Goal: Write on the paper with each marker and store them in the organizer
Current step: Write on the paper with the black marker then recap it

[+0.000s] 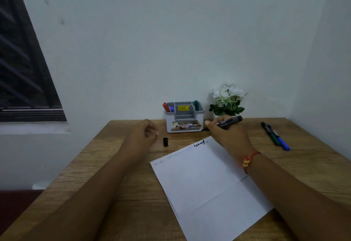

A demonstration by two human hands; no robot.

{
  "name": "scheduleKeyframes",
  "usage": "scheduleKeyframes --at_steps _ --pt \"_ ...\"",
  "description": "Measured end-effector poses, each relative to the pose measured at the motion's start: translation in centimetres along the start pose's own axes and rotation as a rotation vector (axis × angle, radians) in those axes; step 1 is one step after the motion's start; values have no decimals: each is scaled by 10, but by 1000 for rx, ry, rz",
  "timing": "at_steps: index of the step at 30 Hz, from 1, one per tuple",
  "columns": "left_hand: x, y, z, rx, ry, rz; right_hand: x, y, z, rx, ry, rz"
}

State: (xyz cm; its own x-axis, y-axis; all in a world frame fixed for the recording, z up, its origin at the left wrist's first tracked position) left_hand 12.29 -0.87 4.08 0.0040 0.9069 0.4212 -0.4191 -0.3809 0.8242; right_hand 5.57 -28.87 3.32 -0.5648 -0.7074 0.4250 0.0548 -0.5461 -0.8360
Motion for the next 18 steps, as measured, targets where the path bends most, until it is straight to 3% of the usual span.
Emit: scheduleKeyframes --at_steps 10,15,18 --pt "-37 -12 4 41 -189 272 -19 -14 -16 -68 -193 72" --pt "-31 -7 2 36 -152 188 -18 -26 -24 -15 -200 98" --pt "-21 7 -3 -25 -105 61 -19 -36 -30 19 -244 234"
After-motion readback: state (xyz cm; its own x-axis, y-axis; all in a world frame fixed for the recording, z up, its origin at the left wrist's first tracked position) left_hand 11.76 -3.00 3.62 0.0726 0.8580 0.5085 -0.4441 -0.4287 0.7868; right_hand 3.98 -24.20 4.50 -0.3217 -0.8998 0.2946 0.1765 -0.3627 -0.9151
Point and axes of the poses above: each hand's wrist, its own z-axis towards the middle knuckle, its own x-axis out of the back of the hand, y = z × x, the point moved 9 cm from there along z, towards the middle knuckle, and after that the axes turned 13 degrees about -z, right-handed, at the moved point
